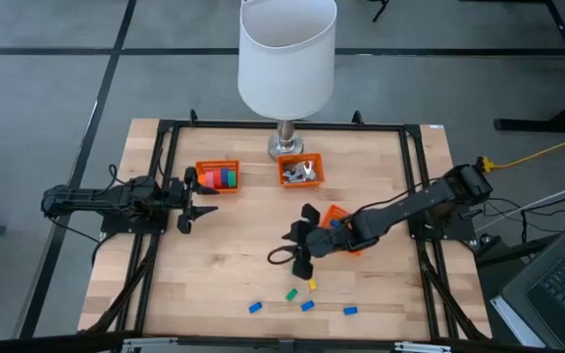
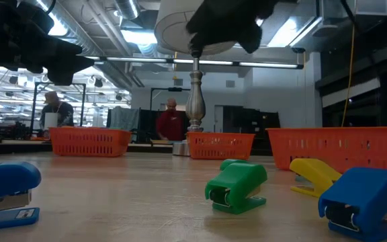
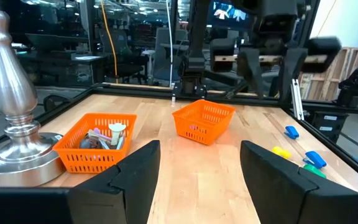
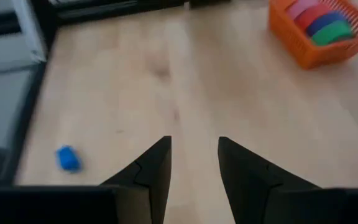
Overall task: Pick and place Stapler, Stapler remover, tape
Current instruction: Put the green stapler into the bottom orange bin
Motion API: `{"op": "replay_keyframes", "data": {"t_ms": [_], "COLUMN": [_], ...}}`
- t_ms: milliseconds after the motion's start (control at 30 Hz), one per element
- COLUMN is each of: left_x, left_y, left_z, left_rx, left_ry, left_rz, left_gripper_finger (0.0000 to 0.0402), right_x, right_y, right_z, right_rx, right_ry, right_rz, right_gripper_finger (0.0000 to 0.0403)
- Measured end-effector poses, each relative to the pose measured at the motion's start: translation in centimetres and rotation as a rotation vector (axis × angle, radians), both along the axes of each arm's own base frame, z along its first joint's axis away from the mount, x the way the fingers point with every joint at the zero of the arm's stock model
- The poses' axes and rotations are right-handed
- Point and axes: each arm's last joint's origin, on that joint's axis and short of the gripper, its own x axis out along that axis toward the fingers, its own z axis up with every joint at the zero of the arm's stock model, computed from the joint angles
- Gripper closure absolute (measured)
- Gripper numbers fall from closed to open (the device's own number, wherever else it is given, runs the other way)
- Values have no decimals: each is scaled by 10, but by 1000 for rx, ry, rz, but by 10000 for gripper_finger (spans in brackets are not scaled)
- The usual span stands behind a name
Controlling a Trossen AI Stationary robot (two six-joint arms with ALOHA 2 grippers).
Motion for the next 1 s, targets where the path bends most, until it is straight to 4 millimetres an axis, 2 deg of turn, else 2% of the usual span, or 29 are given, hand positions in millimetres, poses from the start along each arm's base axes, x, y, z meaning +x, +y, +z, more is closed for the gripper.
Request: {"op": "replay_keyframes", "data": {"t_ms": [200, 433, 600, 767, 867, 1000], "left_x": [0, 0, 0, 0, 0, 0], "left_y": [0, 0, 0, 0, 0, 0], "left_z": [0, 0, 0, 0, 0, 0], "left_rx": [0, 0, 0, 0, 0, 0], "left_ry": [0, -3, -4, -4, -4, -4], "left_rz": [0, 0, 0, 0, 0, 0], "left_gripper_finger": [183, 183, 183, 183, 183, 183], "right_x": [25, 50, 52, 51, 48, 43], "right_y": [-4, -21, -27, -26, -20, -4], "right_z": [-24, -48, -51, -53, -55, -55], "right_rx": [-83, -1, 6, 7, 7, 39], "right_ry": [-71, -97, -84, -66, -38, -27], "right_rz": [9, 203, 303, 305, 319, 337], "right_gripper_finger": [267, 267, 267, 267, 262, 234]}}
